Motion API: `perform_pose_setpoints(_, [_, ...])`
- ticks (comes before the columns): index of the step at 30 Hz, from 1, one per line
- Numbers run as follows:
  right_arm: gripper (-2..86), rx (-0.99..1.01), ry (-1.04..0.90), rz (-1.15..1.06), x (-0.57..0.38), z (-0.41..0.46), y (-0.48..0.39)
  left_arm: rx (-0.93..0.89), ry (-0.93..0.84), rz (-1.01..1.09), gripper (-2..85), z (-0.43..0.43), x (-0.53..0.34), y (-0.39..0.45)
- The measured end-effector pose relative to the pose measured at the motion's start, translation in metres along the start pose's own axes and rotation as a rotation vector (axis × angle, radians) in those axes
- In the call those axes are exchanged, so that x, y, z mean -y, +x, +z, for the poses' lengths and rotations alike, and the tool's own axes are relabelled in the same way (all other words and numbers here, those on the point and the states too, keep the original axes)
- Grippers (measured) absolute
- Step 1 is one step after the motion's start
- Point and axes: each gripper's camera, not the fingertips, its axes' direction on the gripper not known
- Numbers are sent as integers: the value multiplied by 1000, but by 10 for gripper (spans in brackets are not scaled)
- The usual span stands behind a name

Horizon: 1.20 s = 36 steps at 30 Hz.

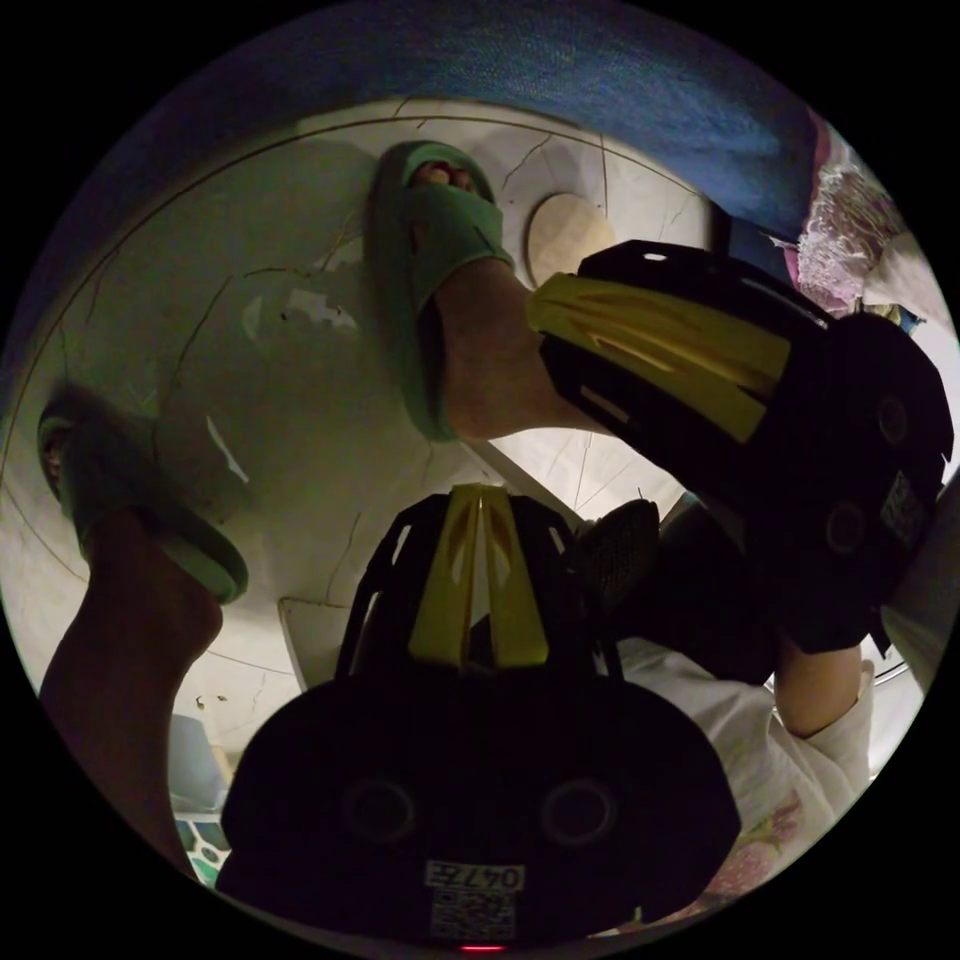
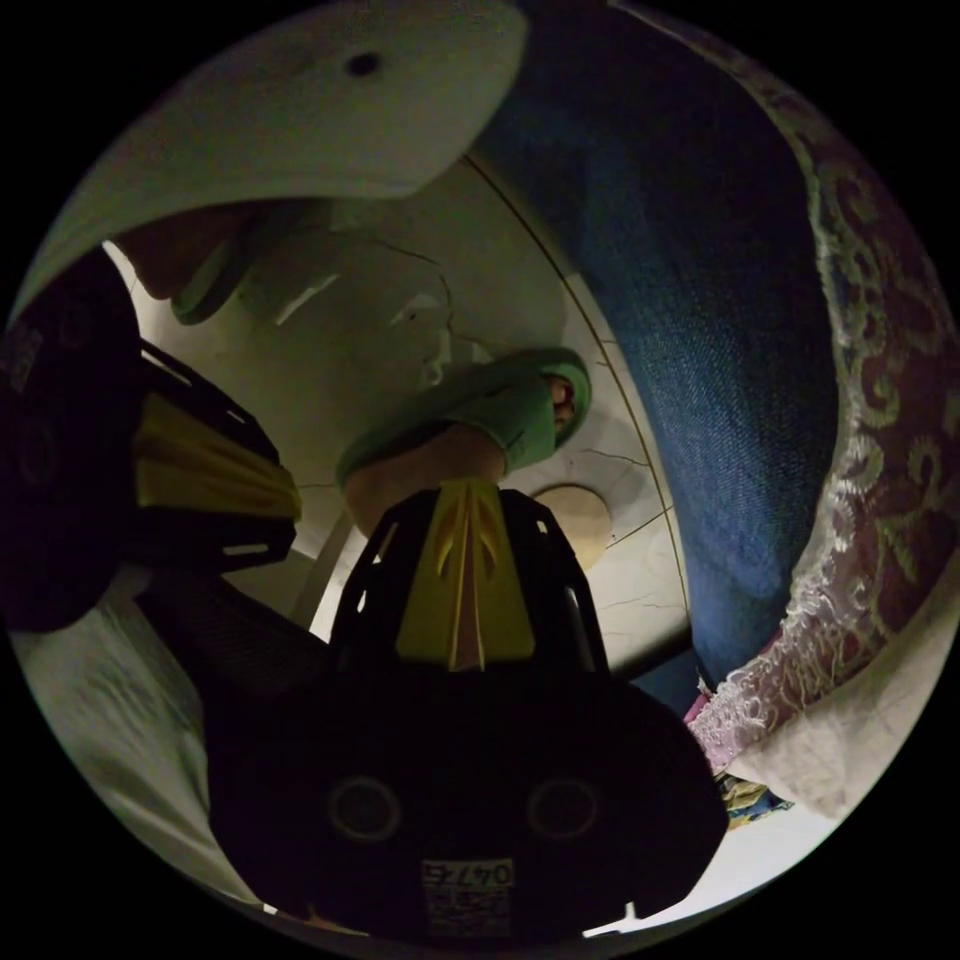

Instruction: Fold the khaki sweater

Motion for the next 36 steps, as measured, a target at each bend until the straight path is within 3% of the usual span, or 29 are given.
perform_pose_setpoints(22, [-6, -156, 118, -105, 25, -128, -6, 142, 21, 118, -10, -33, 103, -202])
perform_pose_setpoints(27, [-6, -202, 362, -258, -43, -216, -22, 345, 42, 307, -10, -70, 96, -222])
perform_pose_setpoints(31, [-6, -111, 565, -169, -105, -292, 0, 481, 142, 475, -10, -112, 71, -223])
perform_pose_setpoints(36, [-6, -228, 683, -38, -150, -354, 21, 538, 275, 777, -10, -187, 1, -251])
